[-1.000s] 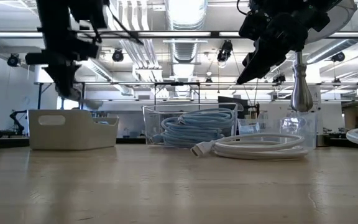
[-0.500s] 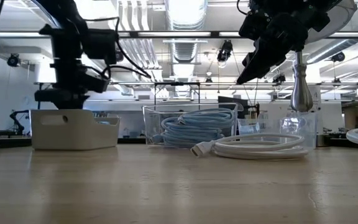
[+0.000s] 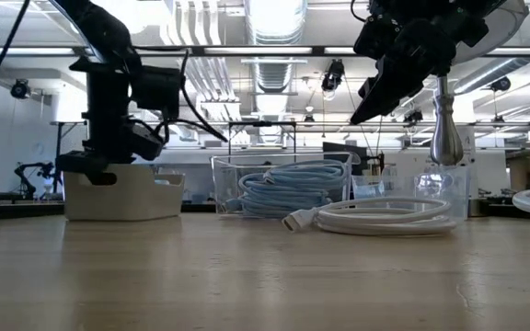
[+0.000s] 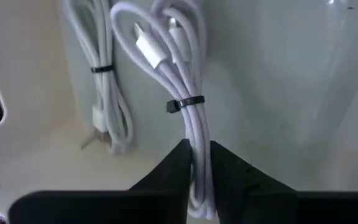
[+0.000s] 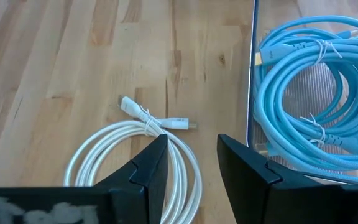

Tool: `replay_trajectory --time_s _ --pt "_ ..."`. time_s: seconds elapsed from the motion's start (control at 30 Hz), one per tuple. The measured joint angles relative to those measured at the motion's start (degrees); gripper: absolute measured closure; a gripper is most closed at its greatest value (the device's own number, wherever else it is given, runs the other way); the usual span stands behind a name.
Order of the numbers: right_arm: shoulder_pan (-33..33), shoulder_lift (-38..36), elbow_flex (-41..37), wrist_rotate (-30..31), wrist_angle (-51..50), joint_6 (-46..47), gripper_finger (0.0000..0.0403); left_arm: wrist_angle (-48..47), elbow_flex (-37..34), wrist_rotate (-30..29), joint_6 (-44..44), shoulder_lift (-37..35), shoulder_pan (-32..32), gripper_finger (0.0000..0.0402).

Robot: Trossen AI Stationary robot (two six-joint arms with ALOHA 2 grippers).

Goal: Pick & Place USB Port
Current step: Put the purple USB cable into the gray bin, then put the blue USB cable into the gray bin

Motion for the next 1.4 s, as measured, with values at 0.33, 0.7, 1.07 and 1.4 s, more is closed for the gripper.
replay_trajectory --time_s 0.33,0.7,1.07,1.4 --pt "0.0 0.0 0.0 0.0 0.0 0.0 0.0268 -0.2 0.2 -0.2 0.2 0.1 0.1 0.0266" --pt "0.0 0.0 0.0 0.0 0.2 0.0 0.0268 -1.3 4.6 -2.5 2.0 -3.8 0.0 0.0247" --pt "1.1 0.0 0.0 0.0 0.8 3.2 0.0261 -0.4 11.7 -3.4 2.8 -7.6 -0.4 0.0254" --pt "12.4 0.0 0.0 0.0 0.6 11.7 0.0265 9.4 15.5 -3.4 3.3 -9.9 -4.0 0.0259"
